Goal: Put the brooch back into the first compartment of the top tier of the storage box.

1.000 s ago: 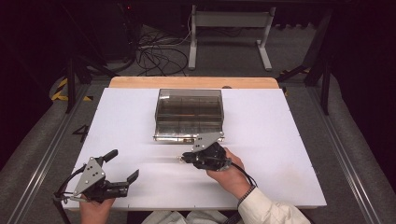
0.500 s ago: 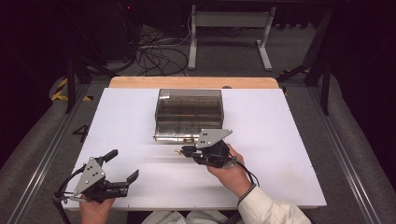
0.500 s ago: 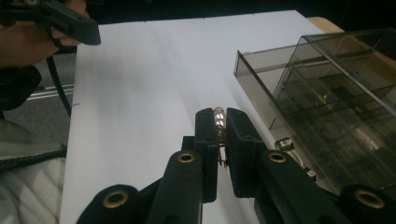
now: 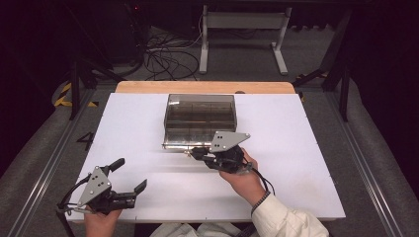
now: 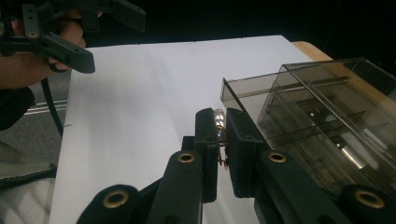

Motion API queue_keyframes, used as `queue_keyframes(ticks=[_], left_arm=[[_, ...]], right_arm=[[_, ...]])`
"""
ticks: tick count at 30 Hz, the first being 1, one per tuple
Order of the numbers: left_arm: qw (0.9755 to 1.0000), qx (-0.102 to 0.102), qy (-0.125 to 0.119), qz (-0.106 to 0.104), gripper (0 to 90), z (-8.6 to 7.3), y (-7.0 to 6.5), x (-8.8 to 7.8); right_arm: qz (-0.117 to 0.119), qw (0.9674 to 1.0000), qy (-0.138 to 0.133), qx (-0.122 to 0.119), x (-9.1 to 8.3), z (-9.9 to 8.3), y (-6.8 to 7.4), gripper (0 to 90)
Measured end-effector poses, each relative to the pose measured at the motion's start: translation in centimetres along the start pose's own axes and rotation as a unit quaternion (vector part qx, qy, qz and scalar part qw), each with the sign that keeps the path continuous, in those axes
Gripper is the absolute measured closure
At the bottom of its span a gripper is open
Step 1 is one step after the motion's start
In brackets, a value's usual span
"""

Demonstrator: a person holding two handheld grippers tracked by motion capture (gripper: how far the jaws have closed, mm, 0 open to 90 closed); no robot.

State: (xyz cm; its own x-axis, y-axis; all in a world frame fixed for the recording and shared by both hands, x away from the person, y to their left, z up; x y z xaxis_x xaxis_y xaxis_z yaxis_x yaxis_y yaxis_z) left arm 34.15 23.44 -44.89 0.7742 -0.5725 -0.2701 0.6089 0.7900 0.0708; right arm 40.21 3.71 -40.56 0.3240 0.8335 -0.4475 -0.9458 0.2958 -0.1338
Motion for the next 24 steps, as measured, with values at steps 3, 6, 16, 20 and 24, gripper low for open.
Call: queue_keyframes(ticks=[3,6,16,20,24], left_arm=[[1.0,0.0,0.0,0.0,5.5,0.0,0.0,0.0],[1.0,0.0,0.0,0.0,5.5,0.0,0.0,0.0],[1.0,0.001,0.0,0.0,5.5,0.0,0.0,0.0],[1.0,0.001,0.001,0.0,5.5,0.0,0.0,0.0],[1.0,0.001,0.001,0.0,5.5,0.0,0.0,0.0]], right_arm=[[-0.005,1.0,-0.001,-0.001,0.1,0.1,-0.2,84.1],[-0.008,1.0,-0.001,-0.002,0.1,0.2,-0.3,84.1],[-0.013,0.9998,0.004,-0.011,0.6,0.7,-0.7,84.1],[-0.018,0.9996,0.007,-0.018,1.0,1.0,-1.1,84.1],[-0.021,0.9995,0.01,-0.019,1.4,1.4,-1.5,84.1]])
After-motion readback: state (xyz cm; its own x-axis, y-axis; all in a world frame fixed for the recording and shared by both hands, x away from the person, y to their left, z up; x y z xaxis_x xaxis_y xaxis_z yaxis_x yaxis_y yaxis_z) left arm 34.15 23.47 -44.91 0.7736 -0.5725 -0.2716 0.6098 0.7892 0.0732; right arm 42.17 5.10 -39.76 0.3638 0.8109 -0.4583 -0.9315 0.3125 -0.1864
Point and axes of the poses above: each handheld gripper's, and its own axes: x roughly forward along the jaws, z roughly out of its top, y roughly to its left, the point moved 10 cm from there along x, roughly forward along the jaws
